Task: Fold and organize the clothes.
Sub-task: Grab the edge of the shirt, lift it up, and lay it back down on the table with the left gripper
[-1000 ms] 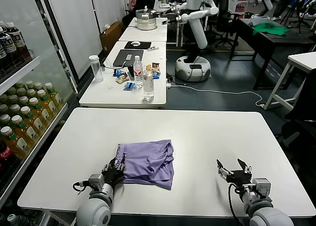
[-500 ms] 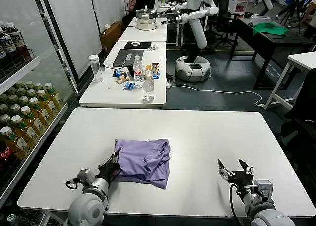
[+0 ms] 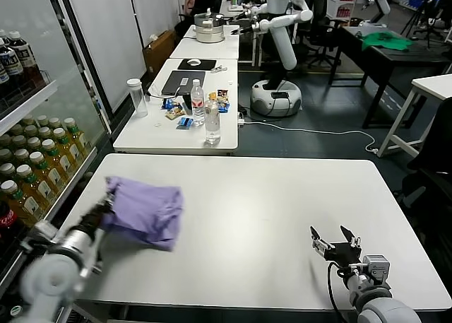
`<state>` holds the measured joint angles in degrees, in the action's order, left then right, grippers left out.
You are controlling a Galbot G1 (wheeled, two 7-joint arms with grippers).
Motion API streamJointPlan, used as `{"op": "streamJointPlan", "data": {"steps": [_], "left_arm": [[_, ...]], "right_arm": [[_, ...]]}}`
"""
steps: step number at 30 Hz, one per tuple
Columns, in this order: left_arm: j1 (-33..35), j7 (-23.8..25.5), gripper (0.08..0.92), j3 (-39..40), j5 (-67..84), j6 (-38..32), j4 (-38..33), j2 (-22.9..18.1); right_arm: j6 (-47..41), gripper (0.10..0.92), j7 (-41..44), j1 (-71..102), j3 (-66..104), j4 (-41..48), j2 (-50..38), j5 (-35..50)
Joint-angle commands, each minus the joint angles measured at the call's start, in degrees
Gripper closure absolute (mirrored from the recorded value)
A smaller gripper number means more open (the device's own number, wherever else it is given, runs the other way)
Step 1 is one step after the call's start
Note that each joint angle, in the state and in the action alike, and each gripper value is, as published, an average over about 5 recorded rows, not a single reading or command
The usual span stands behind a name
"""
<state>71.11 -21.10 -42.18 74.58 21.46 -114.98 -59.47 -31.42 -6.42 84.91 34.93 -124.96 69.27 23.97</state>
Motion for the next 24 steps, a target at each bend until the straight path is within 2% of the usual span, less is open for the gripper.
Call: {"op": "streamJointPlan", "data": {"steps": [1, 3, 6, 11, 13, 18, 24], "left_arm": [[-2.7, -0.6, 0.884, -13.5, 19.9, 3.0, -5.3, 9.8], [-2.5, 0.3, 0.884, -9.2, 15.9, 2.9, -7.4, 8.7], [-1.5, 3.4, 0.884, 2.5, 2.6, 2.8, -8.1, 6.0], [-3.7, 9.6, 0.884, 24.6, -26.1, 0.9, 0.6, 0.4], [-5.6, 10.4, 0.884, 30.5, -32.3, 0.3, 3.1, -1.8], [-10.0, 11.1, 0.884, 39.5, -40.3, 0.5, 4.2, -6.1], [-14.8, 10.4, 0.884, 45.0, -41.1, 1.6, 6.1, -9.9]], "right_arm": [[0.2, 0.203, 0.1, -0.3, -0.4, 0.1, 0.3, -0.1], [0.3, 0.203, 0.2, -0.3, -0.5, 0.2, 0.3, -0.1], [0.6, 0.203, 0.3, -0.2, -0.5, 0.5, 0.4, -0.2], [0.9, 0.203, 0.4, -0.3, -0.2, 0.6, 0.4, -0.2], [0.9, 0.203, 0.5, -0.3, 0.1, 0.5, 0.3, -0.1], [0.9, 0.203, 0.5, 0.1, 1.2, 0.2, -0.1, 0.7], [0.8, 0.203, 0.5, 0.2, 2.4, 0.0, -1.0, 2.2]]}}
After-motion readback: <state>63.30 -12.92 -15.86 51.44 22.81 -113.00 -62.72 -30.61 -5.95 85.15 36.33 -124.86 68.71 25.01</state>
